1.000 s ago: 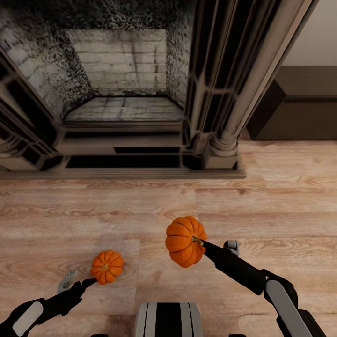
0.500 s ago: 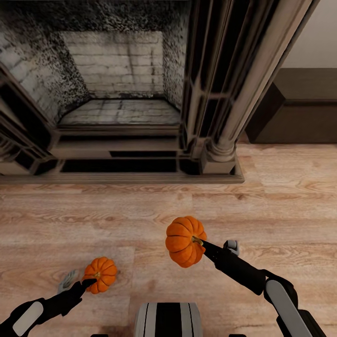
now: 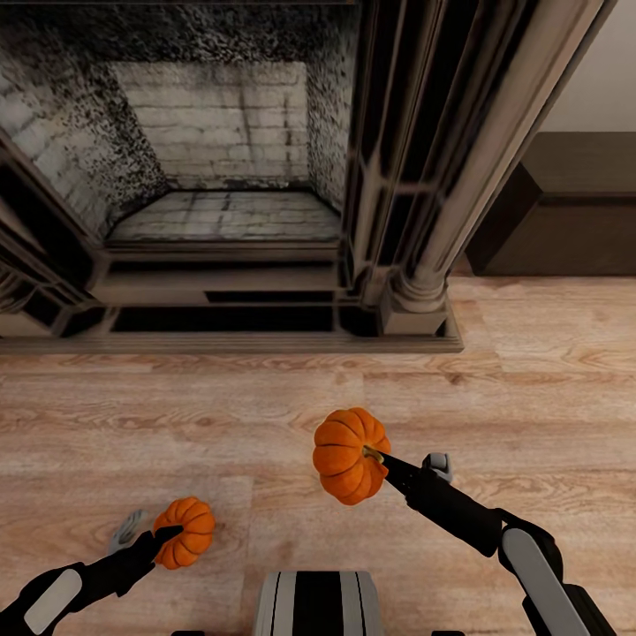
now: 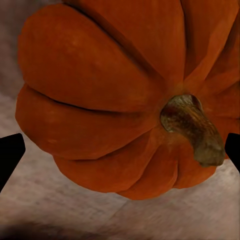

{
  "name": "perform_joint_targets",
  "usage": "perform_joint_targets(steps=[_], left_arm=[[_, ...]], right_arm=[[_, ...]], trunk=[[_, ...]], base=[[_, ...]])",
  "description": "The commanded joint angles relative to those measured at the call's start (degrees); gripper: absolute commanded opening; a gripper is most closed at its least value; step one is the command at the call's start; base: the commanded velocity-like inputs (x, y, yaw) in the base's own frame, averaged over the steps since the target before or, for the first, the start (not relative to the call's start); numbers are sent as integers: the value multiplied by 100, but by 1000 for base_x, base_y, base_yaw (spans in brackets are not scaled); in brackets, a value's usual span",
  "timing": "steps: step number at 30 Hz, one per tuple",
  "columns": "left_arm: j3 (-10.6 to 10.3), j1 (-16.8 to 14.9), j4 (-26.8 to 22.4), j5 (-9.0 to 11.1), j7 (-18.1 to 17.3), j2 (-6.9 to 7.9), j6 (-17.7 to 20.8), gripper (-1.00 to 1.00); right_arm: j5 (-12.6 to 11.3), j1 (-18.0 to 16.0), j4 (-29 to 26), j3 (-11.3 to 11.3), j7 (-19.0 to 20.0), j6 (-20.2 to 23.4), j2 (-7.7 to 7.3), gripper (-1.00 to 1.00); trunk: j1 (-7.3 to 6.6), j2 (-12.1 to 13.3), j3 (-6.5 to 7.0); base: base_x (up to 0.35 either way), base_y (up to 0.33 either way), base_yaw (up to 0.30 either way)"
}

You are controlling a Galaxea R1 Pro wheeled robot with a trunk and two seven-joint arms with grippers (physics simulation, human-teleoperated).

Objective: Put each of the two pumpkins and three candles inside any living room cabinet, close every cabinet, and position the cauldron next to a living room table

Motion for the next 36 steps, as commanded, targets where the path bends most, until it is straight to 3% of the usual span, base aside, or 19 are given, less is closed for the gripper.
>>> perform_joint_targets(steps=[1, 17, 23, 30, 36], left_arm=[[0, 0, 0, -1, 0, 0, -1, 100], [20, 0, 0, 1, -8, 28, 7, 100], [26, 0, 0, 1, -9, 35, 7, 100], [26, 0, 0, 1, -9, 35, -1, 100], [26, 0, 0, 1, -9, 35, -1, 100]], right_arm=[[-10, 0, 0, 0, 4, 4, -4, -100], [-10, 0, 0, 0, 8, 4, -19, -100], [-10, 0, 0, 0, 1, 4, -12, -100], [-10, 0, 0, 0, -1, 4, -11, -100], [-10, 0, 0, 0, 0, 4, -11, -100]], trunk=[[0, 0, 0], [0, 0, 0], [5, -3, -44], [23, -12, -199], [23, -12, -199]], base=[[4, 0, 0], [0, 0, 0], [0, 0, 0], [0, 0, 0], [0, 0, 0]])
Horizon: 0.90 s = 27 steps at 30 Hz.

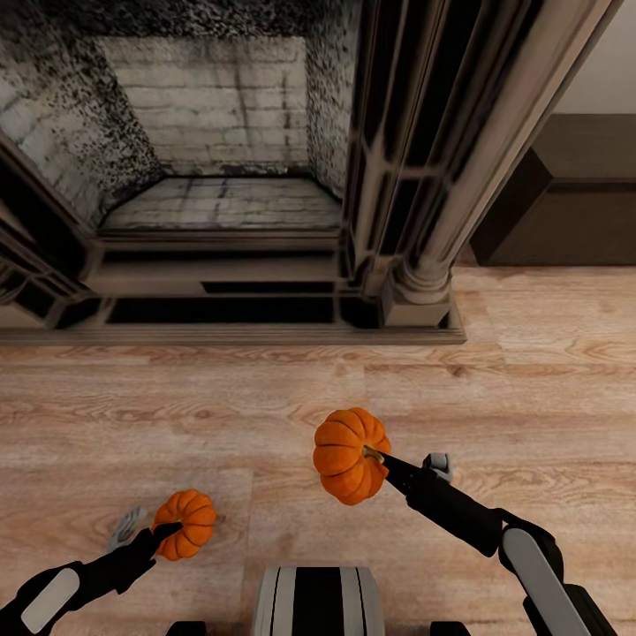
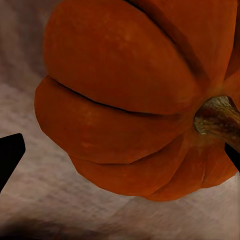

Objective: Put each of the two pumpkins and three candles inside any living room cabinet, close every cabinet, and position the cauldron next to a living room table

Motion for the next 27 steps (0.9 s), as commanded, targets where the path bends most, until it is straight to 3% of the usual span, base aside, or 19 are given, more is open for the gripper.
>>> perform_joint_targets(steps=[1, 5, 14, 20, 27], left_arm=[[21, 1, 13, -123, 94, -2, -44, 100], [21, 1, 13, -123, 88, -2, -44, 100], [-9, 1, 13, -125, 81, -11, -74, 100], [-28, 1, 13, -131, -235, -11, -117, 100], [-3, 1, 13, -132, -312, -4, -131, 100]], right_arm=[[-9, 0, 0, 0, 2, 4, 0, -100], [-9, 0, 0, 0, 2, 4, 0, -100], [-9, 0, 0, 0, 2, 4, -2, -100], [-9, 0, 0, 0, 3, 4, -16, -100], [-9, 0, 0, 0, 5, 4, -18, -100]], trunk=[[4, -1, -22], [14, -6, -111], [14, -6, -111], [14, -6, -111], [14, -6, -111]], base=[[0, 0, 0], [0, 0, 0], [38, -30, 0], [11, -9, 0], [0, 0, 0]])
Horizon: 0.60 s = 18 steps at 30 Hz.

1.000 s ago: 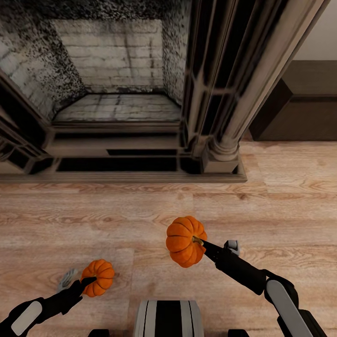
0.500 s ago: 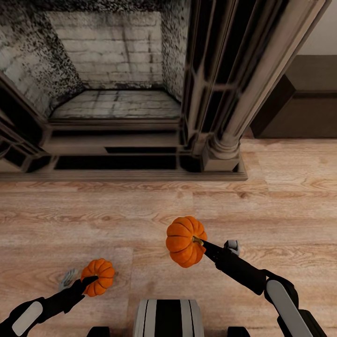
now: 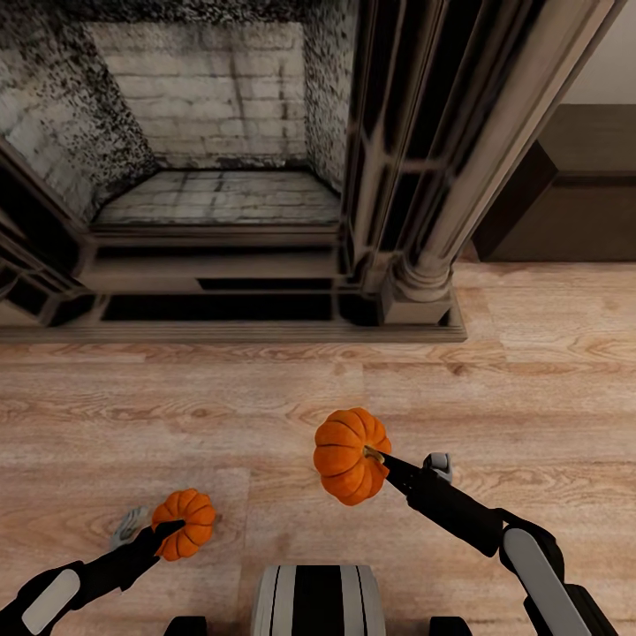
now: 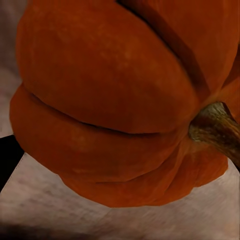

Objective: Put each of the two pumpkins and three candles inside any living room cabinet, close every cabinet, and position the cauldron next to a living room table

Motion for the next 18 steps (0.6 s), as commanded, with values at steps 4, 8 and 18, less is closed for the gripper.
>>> perform_joint_targets(steps=[4, 8, 18], left_arm=[[56, -4, 7, -59, 9, -2, -58, -100], [58, -4, 7, -59, 11, 5, -58, -100], [67, -4, 7, -66, 14, 7, -58, -100]], right_arm=[[-11, 0, 0, 0, -1, 5, 0, -100], [-11, 0, 0, 0, -2, 5, 0, -100], [-11, 0, 0, 0, -2, 5, 0, -100]], trunk=[[1, 0, 0], [1, 0, 0], [1, 0, 0]], base=[[0, 0, 0], [0, 0, 0], [0, 0, 0]])
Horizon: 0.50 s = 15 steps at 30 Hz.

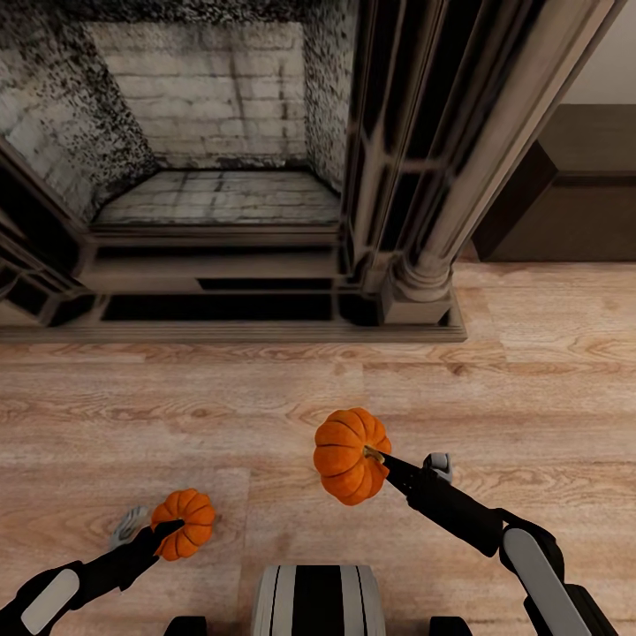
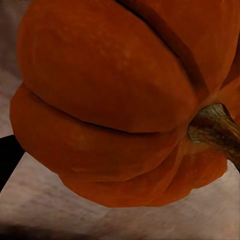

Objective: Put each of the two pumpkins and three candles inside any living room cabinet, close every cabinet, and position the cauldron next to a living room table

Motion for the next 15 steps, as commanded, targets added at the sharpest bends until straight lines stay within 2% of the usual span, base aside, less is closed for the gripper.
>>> perform_joint_targets(steps=[1, 10, 15], left_arm=[[50, -4, 8, -75, 13, -2, -69, -100], [51, -4, 13, -71, 13, -2, -69, -100], [51, -4, 17, -73, 13, -2, -69, -100]], right_arm=[[-9, 0, 0, 0, 2, 4, 0, -100], [-9, 0, 0, 0, 2, 4, 0, -100], [-12, 0, 0, -1, 2, 4, -5, -100]], trunk=[[1, 0, 0], [1, 0, 0], [-6, 4, 67]], base=[[0, 0, 0], [0, 0, 0], [0, 0, 0]])
